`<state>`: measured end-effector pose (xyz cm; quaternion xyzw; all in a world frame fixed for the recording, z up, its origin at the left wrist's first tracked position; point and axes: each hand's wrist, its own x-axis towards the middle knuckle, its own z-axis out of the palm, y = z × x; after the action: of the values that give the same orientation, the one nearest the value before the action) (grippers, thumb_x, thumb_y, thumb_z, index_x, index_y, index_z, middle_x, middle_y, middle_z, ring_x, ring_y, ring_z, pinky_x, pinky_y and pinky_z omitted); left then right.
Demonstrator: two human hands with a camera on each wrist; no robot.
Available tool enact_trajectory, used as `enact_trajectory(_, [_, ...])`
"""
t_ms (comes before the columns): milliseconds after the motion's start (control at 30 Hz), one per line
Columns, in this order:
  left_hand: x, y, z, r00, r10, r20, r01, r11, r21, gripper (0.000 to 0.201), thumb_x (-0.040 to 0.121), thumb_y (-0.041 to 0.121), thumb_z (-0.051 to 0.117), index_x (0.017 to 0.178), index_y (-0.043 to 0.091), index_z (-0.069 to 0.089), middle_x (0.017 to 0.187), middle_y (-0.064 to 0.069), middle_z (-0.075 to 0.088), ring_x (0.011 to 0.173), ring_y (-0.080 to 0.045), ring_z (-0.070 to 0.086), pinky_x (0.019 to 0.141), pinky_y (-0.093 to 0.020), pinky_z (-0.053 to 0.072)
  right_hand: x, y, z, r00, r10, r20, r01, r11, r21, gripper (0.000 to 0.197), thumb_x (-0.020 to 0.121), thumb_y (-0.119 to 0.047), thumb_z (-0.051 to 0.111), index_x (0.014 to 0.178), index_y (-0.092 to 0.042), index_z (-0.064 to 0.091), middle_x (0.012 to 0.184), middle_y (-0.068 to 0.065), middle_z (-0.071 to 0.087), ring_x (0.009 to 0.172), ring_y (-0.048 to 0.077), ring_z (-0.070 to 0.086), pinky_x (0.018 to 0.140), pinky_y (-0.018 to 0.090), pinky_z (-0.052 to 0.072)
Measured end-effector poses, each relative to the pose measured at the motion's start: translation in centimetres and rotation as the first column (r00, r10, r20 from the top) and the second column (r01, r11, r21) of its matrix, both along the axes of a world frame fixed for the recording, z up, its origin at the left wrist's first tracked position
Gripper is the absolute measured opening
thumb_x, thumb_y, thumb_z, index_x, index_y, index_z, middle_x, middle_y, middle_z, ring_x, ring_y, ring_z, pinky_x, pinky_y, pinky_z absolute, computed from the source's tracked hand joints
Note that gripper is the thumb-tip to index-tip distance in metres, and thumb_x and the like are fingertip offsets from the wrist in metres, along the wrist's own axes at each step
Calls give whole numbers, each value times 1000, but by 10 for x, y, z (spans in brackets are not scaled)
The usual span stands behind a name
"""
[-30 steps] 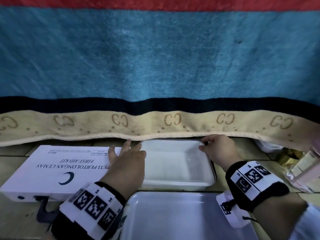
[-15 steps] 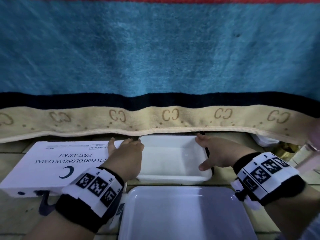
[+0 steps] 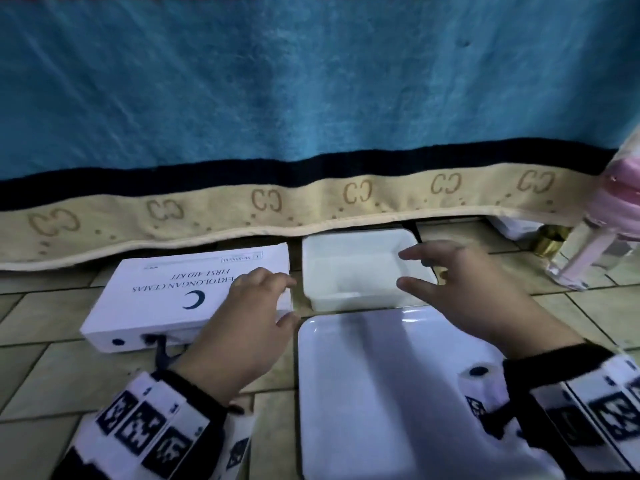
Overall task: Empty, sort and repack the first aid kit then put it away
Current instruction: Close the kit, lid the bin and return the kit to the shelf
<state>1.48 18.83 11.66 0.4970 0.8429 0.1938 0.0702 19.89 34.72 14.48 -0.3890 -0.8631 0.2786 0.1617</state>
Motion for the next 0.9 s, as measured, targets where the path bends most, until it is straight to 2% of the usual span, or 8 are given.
enact_trajectory(133, [-3, -59, -14, 998, -52, 44, 54, 998, -39, 24, 87, 31, 61, 110, 27, 59, 102, 12, 51, 101, -5, 50, 89, -19, 39, 27, -86, -4, 922, 98, -375, -177, 967, -184, 19, 77, -29, 71, 93, -39, 66, 80, -12, 68, 64, 10, 56, 60, 19, 43])
enact_trajectory(233, [-9, -97, -34, 997, -59, 58, 68, 985, -161, 25, 87, 36, 60, 111, 28, 58, 110, 11, 48, 108, -7, 47, 94, -20, 38, 46, -148, -28, 855, 250, -455, -453, 786, -420, 22, 77, -19, 72, 92, -34, 68, 74, -2, 66, 62, 3, 52, 59, 16, 40])
enact_trajectory(300, [-11, -112, -49, 995, -89, 55, 99, 965, -242, 39, 85, 41, 62, 121, 28, 55, 125, 9, 46, 120, -11, 42, 102, -22, 33, 55, -176, -60, 866, 252, -431, -481, 656, -581, 17, 79, -17, 74, 91, -29, 70, 71, -2, 62, 65, 3, 52, 64, 14, 41])
enact_trajectory(400, [-11, -128, -68, 982, -155, 110, 183, 929, -322, 66, 82, 47, 65, 140, 33, 39, 155, 9, 22, 141, -12, 22, 117, -29, 19, 61, -213, -135, 949, 103, -297, -304, 549, -779, 13, 79, -11, 70, 92, -12, 71, 67, 0, 59, 64, 10, 54, 61, 17, 42])
enact_trajectory(500, [-12, -129, -74, 975, -186, 118, 215, 925, -314, 69, 84, 42, 64, 144, 33, 32, 158, 8, 8, 145, -9, 10, 119, -25, 11, 64, -233, -213, 965, -224, -133, -19, 449, -893, 18, 78, -2, 65, 96, 1, 65, 62, 7, 61, 51, 15, 52, 46, 18, 37])
enact_trajectory(600, [-15, -126, -74, 967, -184, 178, 234, 917, -323, 71, 83, 37, 66, 145, 31, 31, 158, 7, 4, 146, -10, 4, 116, -23, 6, 54, -238, -261, 813, -581, 36, 188, 204, -961, 20, 87, 3, 55, 105, -4, 60, 75, 11, 65, 59, 20, 55, 53, 24, 40])
enact_trajectory(733, [-21, -125, -76, 968, -192, 161, 240, 896, -374, 73, 83, 40, 66, 145, 35, 28, 158, 6, 2, 147, -15, 4, 119, -29, 8, 22, -225, -297, 566, -806, 172, 148, -106, -983, 12, 93, -5, 46, 82, -5, 51, 84, 12, 53, 77, 28, 55, 63, 38, 50])
enact_trajectory(900, [-20, -124, -77, 972, -181, 148, 224, 900, -375, 73, 82, 38, 67, 144, 34, 29, 159, 6, 3, 147, -17, 5, 118, -28, 8, -10, -201, -323, 539, -825, 169, 80, -149, -986, 28, 85, 10, 32, 64, -5, 42, 66, 16, 47, 69, 26, 47, 63, 45, 54])
